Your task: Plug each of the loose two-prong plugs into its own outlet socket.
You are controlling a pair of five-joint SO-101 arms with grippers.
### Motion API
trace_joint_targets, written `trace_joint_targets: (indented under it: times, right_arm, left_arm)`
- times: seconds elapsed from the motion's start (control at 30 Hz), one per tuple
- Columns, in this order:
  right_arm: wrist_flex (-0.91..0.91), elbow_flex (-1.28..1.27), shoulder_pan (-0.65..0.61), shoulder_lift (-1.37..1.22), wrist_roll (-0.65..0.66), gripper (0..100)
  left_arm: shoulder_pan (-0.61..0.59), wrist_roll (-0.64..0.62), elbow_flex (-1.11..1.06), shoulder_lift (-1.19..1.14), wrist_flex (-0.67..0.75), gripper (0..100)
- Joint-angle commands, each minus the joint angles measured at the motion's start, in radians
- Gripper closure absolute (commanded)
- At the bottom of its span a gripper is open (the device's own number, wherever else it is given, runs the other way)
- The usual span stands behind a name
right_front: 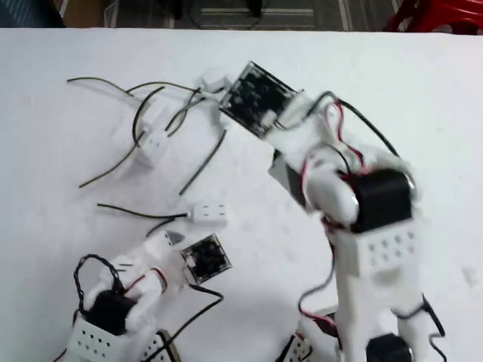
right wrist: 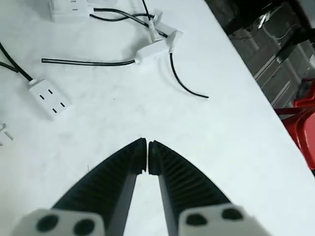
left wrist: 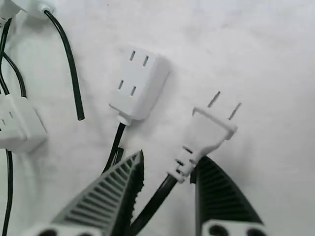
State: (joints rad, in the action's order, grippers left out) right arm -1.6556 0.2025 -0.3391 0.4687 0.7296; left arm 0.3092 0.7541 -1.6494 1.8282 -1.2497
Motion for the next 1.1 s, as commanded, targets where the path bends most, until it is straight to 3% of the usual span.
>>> trace_joint_targets:
  times: [0.0, 0.2, 0.33, 0.4, 0.47, 0.67, 0.77, 0.9, 1.07]
  right_arm:
    - [-0.001, 0.009, 0.012, -0.074, 0.002, 98.0]
    - [0.001, 0.011, 0.012, -0.170, 0.005, 98.0]
    - [0.001, 0.011, 0.012, -0.217, 0.006, 97.8]
    - [-0.002, 0.011, 0.013, -0.242, 0.006, 97.8]
    - [-0.015, 0.011, 0.015, -0.268, 0.005, 97.8]
    - [-0.028, 0.011, 0.081, -0.320, 0.005, 97.8]
    - [-0.028, 0.005, 0.102, -0.328, 0.000, 97.8]
    - [-0.027, -0.044, 0.097, -0.329, 0.003, 97.8]
    - [0.010, -0.091, 0.096, -0.329, 0.005, 97.8]
  left_arm:
    - [-0.010, -0.035, 0.066, -0.002, 0.031, 84]
    - [0.039, -0.098, 0.081, -0.004, 0.037, 84]
    - [-0.013, -0.138, 0.087, -0.082, 0.071, 84]
    - [-0.056, -0.226, 0.123, -0.185, 0.124, 84]
    - [-0.059, -0.236, 0.173, -0.343, 0.155, 84]
    - [-0.007, -0.247, 0.387, -0.894, 0.216, 84]
    - [0.038, -0.315, 0.516, -1.106, 0.184, 84]
    - [0.128, -0.328, 0.635, -1.247, 0.086, 84]
    - [0.156, -0.327, 0.649, -1.239, 0.081, 82]
